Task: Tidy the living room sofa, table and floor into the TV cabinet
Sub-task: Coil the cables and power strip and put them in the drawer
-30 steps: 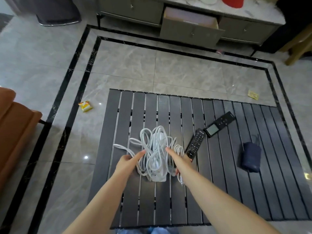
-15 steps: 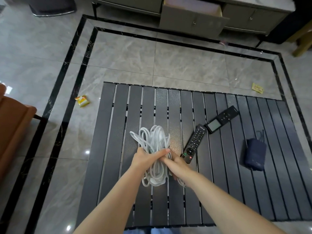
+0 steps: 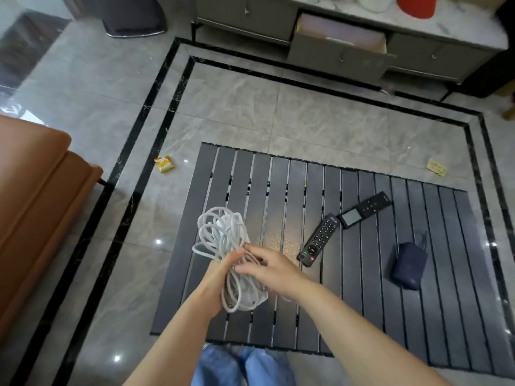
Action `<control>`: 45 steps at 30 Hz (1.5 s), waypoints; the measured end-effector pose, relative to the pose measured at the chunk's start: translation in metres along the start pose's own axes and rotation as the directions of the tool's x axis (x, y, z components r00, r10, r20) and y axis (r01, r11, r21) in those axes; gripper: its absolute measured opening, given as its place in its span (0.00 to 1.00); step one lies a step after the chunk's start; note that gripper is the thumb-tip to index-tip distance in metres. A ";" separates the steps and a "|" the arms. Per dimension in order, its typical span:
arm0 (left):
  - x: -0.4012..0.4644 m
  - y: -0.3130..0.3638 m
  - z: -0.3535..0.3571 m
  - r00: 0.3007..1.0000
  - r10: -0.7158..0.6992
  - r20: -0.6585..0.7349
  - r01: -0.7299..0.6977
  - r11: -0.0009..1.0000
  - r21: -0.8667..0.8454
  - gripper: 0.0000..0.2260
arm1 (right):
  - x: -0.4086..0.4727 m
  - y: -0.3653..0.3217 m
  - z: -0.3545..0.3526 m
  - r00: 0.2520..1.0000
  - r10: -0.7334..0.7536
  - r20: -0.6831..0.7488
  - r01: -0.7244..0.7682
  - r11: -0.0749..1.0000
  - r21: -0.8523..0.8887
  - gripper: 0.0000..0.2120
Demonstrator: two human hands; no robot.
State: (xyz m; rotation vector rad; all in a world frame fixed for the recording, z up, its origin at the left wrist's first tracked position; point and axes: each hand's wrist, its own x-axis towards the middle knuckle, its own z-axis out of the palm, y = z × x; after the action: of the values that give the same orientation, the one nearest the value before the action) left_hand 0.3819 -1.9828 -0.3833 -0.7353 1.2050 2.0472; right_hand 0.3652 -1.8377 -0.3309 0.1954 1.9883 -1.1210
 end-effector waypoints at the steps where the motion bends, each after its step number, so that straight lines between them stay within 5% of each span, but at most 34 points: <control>1: -0.012 0.003 0.003 1.000 -0.015 -0.024 0.014 0.998 -0.066 0.25 | -0.007 -0.009 0.004 0.999 -0.025 -0.033 0.020 0.993 -0.120 0.26; 8: -0.088 0.036 0.011 0.999 0.019 -0.034 -0.028 0.962 -0.270 0.22 | -0.069 -0.075 0.023 0.979 -0.185 -0.092 0.118 0.866 -0.485 0.28; 15: -0.163 0.060 0.005 0.992 0.052 -0.115 -0.079 0.968 -0.239 0.20 | -0.147 -0.117 0.044 0.922 -0.383 -0.058 0.301 0.802 -0.517 0.25; 20: -0.226 0.067 0.018 0.982 0.118 -0.148 -0.150 0.961 -0.231 0.19 | -0.187 -0.142 0.038 0.933 -0.356 0.058 0.331 0.781 -0.530 0.15; 26: -0.279 0.062 0.024 0.975 0.156 -0.161 -0.192 0.951 -0.242 0.20 | -0.214 -0.166 0.028 0.849 -0.345 0.401 0.529 0.567 -0.632 0.23; 35: -0.317 0.066 -0.013 0.960 0.159 -0.232 -0.212 0.950 -0.228 0.19 | -0.222 -0.203 0.047 0.766 -0.308 0.564 0.601 0.655 -0.458 0.16; 38: -0.325 0.080 -0.044 0.938 0.169 -0.302 -0.253 0.931 -0.264 0.17 | -0.209 -0.222 0.067 0.786 -0.337 0.519 0.559 0.746 -0.362 0.09; 42: -0.329 0.107 -0.087 0.943 0.169 -0.285 -0.251 0.927 -0.279 0.18 | -0.185 -0.248 0.100 0.825 -0.354 0.440 0.486 0.842 -0.234 0.15; 45: -0.338 0.141 -0.127 0.963 0.145 -0.227 -0.197 0.954 -0.225 0.14 | -0.166 -0.279 0.143 0.873 -0.398 0.283 0.446 0.885 -0.131 0.11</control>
State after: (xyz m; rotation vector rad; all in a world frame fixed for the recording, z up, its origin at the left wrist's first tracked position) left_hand 0.5085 -2.2321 -0.1142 -1.0156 1.1755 2.3401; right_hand 0.4188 -2.0714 -0.0699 -0.4896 1.9415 -1.1432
